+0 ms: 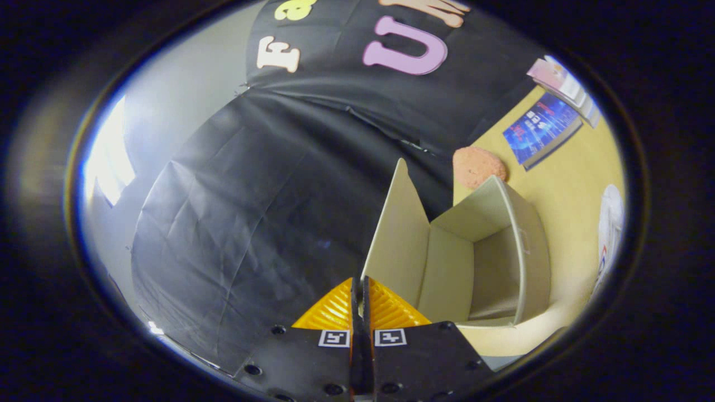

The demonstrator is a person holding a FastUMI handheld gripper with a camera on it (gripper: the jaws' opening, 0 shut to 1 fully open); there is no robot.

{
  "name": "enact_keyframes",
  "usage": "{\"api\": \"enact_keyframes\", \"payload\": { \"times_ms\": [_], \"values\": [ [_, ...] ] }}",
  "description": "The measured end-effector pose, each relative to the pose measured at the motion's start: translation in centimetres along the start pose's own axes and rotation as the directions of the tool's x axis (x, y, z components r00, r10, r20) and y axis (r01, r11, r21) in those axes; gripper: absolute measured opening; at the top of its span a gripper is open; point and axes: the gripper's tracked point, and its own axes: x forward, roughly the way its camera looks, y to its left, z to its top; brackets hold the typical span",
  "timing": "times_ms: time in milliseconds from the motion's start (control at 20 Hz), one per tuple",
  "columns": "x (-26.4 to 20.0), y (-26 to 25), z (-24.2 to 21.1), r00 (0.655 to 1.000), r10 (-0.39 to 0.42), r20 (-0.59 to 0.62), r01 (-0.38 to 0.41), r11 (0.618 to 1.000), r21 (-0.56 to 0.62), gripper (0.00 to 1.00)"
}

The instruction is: Open the storage box then place both shoes into the box .Put the left shoe in first, then the right shoe, with the right side of both shoes facing outward in a uniform manner.

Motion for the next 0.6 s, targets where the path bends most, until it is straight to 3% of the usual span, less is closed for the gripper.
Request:
{"api": "enact_keyframes", "payload": {
  "times_ms": [350, 600],
  "values": [
    [4.8, 4.8, -4.3, 0.994, 0.054, -0.098, -0.063, 0.994, -0.087, 0.02],
    [6.7, 5.4, -6.7, 0.987, 0.046, -0.155, -0.068, 0.988, -0.137, 0.03]
  ]
}}
